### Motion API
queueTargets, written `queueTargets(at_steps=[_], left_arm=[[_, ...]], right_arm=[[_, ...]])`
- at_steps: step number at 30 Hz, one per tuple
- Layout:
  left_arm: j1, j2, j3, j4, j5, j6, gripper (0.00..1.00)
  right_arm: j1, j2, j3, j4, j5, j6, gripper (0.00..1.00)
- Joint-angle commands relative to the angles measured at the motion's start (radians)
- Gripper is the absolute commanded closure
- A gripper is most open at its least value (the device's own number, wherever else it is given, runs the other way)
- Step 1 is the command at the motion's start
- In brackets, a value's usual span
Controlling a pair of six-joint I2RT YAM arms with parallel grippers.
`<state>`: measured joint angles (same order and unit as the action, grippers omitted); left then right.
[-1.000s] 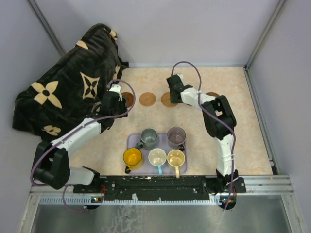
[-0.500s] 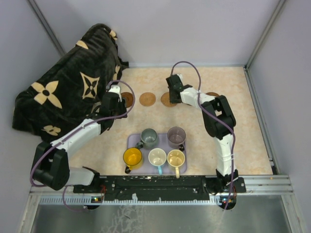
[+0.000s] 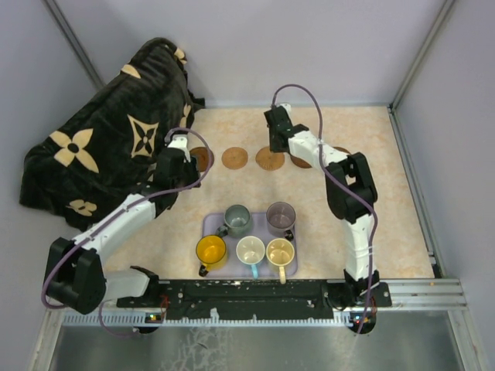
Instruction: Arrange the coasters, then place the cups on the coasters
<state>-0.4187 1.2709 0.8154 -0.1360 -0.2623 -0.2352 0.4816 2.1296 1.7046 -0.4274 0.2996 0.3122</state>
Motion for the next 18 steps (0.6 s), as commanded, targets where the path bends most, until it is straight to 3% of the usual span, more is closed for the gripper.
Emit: queueTargets(at_steps=[1, 11, 18], left_arm=[[0.005, -0.069, -0.022, 0.007, 0.027, -0.009, 0.43], [0.004, -0.076, -0.037, 0.018, 0.143, 0.025, 0.43], [0.002, -0.061, -0.029, 0.028, 0.168, 0.028, 0.43]], right_arm=[[-0.024, -0.133, 0.017, -0.031, 0.078, -0.003, 1.0], [-0.222, -0.393, -0.378, -0.022, 0.069, 0.136, 1.0], [-0.254, -0.448, -0.487, -0.018, 0.101, 0.129, 1.0]])
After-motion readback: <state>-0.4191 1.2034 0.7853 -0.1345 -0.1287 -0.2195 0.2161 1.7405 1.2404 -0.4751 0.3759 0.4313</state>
